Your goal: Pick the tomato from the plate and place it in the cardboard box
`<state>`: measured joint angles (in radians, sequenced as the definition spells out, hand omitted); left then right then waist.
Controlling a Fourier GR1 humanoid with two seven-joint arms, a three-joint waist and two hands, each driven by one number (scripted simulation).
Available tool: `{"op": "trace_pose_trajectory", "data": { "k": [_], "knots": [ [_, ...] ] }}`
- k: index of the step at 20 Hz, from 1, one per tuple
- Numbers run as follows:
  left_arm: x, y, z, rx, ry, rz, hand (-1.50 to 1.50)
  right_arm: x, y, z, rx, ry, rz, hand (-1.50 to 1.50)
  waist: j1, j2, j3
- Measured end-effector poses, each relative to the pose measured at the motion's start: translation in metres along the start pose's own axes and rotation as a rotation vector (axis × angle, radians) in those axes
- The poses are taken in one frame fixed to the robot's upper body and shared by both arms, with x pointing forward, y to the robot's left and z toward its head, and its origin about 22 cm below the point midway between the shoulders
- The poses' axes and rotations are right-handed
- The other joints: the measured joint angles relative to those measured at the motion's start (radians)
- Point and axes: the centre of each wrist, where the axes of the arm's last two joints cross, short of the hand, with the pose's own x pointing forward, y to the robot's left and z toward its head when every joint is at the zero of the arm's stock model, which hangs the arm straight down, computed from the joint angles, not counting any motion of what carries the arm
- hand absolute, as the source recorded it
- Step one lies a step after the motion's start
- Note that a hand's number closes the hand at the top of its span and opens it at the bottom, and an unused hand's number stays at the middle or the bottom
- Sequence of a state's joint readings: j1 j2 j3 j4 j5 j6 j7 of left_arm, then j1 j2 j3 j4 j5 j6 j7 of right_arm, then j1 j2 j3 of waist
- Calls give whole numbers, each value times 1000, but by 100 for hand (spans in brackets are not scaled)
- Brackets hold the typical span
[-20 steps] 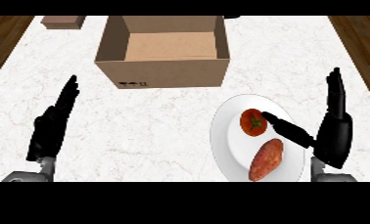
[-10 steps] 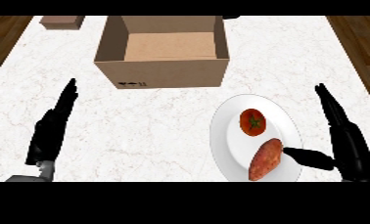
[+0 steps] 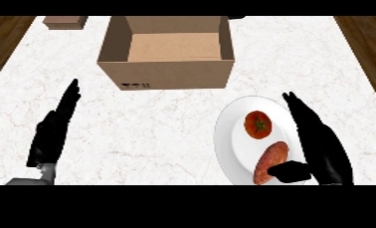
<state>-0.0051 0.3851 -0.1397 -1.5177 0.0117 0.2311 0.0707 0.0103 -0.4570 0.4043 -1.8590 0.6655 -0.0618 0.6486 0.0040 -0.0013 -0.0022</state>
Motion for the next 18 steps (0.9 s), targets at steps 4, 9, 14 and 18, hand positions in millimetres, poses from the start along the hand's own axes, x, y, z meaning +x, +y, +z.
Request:
{"op": "trace_pose_trajectory", "data": {
  "k": [4, 9, 14, 18],
  "knots": [
    [-2, 0, 1, 0, 4, 5, 0, 21, 8, -3, 9, 49, 18, -150, -1, 0, 1],
    [4, 6, 4, 2, 3, 5, 0, 29, 22, -9, 12, 99, 36, -150, -2, 1, 2],
    [1, 1, 1, 4, 0, 1, 0, 28, 37, -11, 27, 136, 57, -150, -3, 1, 2],
    [4, 2, 0, 1, 1, 5, 0, 21, 41, -16, 34, 142, 60, -150, -3, 1, 2]
  ]
}}
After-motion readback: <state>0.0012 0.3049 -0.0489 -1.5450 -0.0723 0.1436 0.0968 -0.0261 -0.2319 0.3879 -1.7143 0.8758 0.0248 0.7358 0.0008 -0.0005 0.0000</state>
